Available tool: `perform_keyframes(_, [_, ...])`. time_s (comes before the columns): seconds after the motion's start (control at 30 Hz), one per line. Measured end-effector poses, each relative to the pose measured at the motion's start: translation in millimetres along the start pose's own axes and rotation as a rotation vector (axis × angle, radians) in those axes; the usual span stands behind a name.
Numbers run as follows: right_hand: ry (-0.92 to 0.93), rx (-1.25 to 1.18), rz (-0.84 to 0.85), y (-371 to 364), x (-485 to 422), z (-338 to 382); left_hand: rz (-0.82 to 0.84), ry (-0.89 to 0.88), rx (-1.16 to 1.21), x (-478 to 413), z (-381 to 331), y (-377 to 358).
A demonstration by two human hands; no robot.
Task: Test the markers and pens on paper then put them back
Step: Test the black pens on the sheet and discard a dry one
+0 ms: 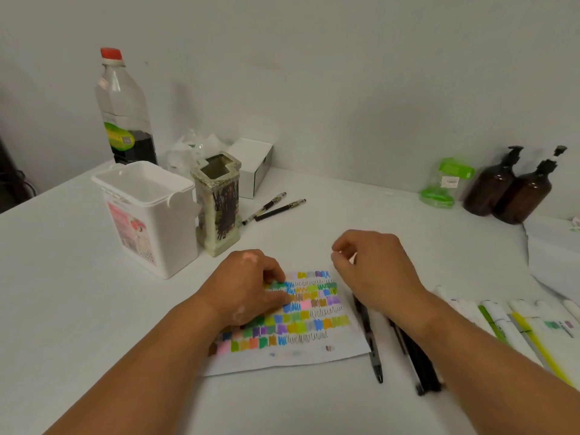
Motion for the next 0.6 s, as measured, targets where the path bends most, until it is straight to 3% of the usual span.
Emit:
perform_keyframes(0.3, [0.316,0.316,0.272,-81.7,-113.5,39.9,-0.004,0.004,0.007,-2.7,3.9,-5.0])
perform_keyframes(0.6, [0.399,0.419,0.196,-111.2,-136.5,39.8,0.003,-0.027,-0.010,-2.5,1.3,-6.0])
Point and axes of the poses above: each hand's wrist, its own x-axis away from the middle knuckle, its own y-axis out of the back of the hand, z = x × y, the point moved 1 cm from there along -x, towards the middle knuckle, and after that the axes turned 9 degrees about -z, right-handed, at the moved point
